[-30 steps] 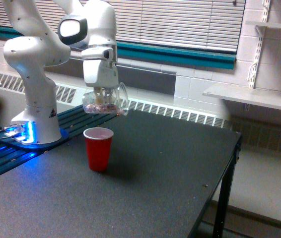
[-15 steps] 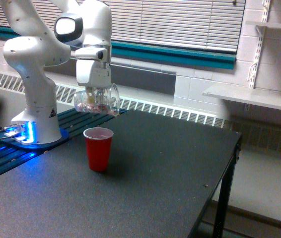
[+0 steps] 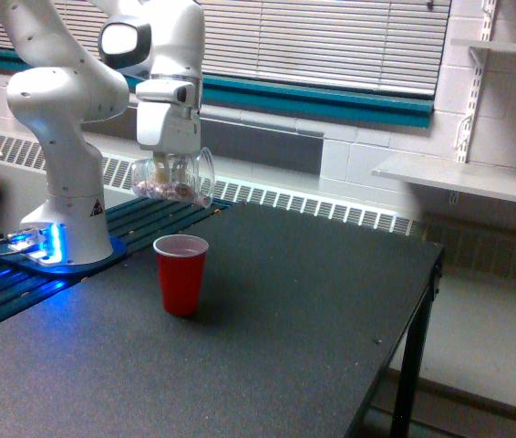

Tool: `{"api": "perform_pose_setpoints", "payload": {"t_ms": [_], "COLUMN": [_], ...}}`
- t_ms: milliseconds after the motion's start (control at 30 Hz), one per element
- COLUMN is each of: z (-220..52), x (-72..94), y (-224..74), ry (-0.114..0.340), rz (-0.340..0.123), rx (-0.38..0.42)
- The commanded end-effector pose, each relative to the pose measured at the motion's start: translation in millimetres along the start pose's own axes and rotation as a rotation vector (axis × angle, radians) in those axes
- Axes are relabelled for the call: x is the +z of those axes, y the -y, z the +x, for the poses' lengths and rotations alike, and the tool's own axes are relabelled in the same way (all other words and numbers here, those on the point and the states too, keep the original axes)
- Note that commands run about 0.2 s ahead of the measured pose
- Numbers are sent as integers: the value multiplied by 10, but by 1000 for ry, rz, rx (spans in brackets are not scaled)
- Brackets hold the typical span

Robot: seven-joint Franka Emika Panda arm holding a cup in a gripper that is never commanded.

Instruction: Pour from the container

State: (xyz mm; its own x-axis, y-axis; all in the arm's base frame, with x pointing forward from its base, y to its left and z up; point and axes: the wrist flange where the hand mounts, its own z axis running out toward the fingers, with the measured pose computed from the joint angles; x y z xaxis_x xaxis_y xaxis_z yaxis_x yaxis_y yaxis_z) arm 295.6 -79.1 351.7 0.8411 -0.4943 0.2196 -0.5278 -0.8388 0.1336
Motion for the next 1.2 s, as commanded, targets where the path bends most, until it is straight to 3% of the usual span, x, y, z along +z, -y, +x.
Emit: {"api": "perform_pose_setpoints", "payload": {"t_ms": [33,467,1200], "z": [-148,-218,-356], "x": [58,12,99], "y": [3,-89,-221], "ry": [37,70,151], "rz": [-12,-37,-90], "rx": [16,57,60]}}
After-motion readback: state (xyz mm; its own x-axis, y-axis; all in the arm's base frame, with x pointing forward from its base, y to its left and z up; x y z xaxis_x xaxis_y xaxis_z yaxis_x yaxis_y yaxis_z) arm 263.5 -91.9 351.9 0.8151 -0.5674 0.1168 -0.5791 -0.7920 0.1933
